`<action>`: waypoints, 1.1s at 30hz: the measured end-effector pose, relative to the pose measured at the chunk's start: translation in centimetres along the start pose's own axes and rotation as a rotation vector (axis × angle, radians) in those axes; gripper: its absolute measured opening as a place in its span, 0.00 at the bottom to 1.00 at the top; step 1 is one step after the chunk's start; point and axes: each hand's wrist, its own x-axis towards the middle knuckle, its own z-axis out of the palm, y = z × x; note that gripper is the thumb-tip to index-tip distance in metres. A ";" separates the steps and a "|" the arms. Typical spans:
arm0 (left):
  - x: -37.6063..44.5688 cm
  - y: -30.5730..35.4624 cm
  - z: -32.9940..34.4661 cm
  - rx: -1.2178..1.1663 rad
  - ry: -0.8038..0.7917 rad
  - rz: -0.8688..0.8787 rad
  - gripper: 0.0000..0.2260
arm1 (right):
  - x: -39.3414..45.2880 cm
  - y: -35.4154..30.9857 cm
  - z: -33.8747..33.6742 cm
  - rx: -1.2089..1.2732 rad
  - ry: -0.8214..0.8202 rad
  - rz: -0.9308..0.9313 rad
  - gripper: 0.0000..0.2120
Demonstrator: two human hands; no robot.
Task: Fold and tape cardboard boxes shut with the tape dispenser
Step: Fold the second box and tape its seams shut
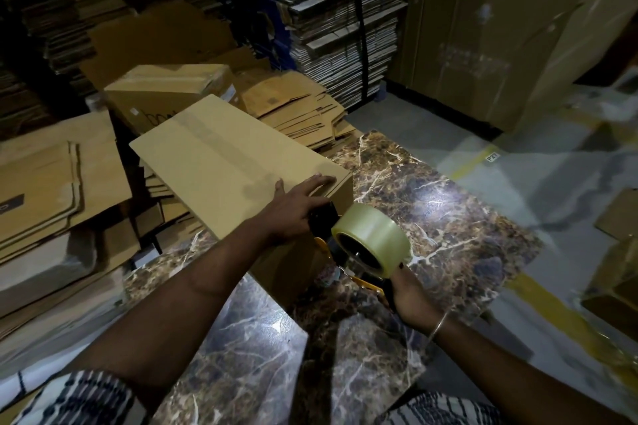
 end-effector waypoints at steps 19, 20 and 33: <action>0.0 -1.1 0.0 -0.090 0.017 -0.002 0.18 | 1.3 -1.4 -0.1 0.154 -0.002 0.315 0.15; 0.0 -1.1 -0.1 -0.116 0.018 -0.004 0.16 | 1.3 -1.3 -0.3 0.155 0.004 0.321 0.16; 0.0 -0.2 -0.5 0.024 0.038 -0.028 0.10 | 1.6 0.4 -1.3 0.468 0.136 0.265 0.25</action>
